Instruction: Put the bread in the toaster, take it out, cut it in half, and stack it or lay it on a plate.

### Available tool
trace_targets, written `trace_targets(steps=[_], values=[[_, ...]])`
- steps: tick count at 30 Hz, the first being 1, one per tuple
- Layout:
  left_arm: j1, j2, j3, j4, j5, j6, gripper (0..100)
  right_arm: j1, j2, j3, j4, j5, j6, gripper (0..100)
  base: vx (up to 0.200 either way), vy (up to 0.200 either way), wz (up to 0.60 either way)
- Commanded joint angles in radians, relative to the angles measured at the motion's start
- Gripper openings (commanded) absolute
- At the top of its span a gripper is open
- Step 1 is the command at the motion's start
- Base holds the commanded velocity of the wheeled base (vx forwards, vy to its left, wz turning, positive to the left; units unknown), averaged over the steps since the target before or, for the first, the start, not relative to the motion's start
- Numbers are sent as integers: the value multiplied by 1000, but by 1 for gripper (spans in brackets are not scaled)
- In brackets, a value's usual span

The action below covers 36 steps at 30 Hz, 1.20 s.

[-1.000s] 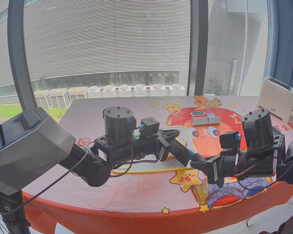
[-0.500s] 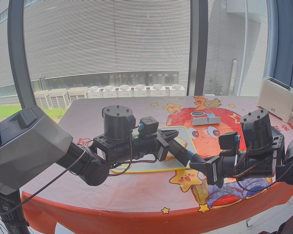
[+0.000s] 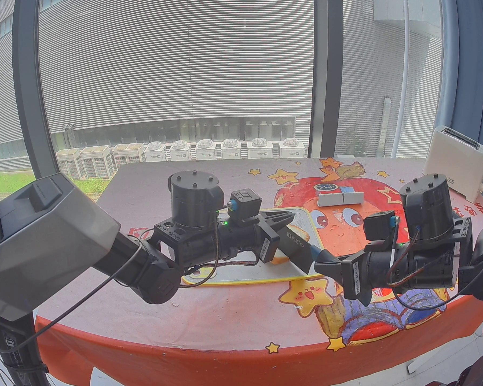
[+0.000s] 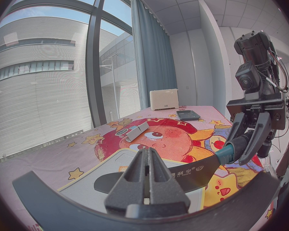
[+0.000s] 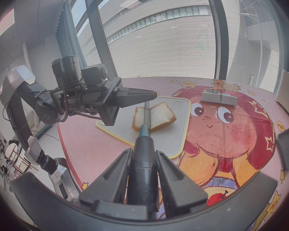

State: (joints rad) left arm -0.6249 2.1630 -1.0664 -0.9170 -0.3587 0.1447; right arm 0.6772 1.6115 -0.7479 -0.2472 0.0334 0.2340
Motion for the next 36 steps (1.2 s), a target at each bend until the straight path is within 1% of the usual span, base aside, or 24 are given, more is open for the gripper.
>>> trace_targets(steps=[1,11,16,36], values=[[1,-6,-3,-8,0,0,0,-1,-2,-7,-7,6,2,0,0,0,0],[34,-5,-3,-8,0,1,0,-1,21,-7,-7,10,2,0,0,0,0],[36,-5,-3,-8,0,1,0,-1,42,-7,-7,2,1,0,0,0,0],[28,-18,-9,-5,0,4,0,-7,28,-10,-9,0,-1,0,0,0,0]])
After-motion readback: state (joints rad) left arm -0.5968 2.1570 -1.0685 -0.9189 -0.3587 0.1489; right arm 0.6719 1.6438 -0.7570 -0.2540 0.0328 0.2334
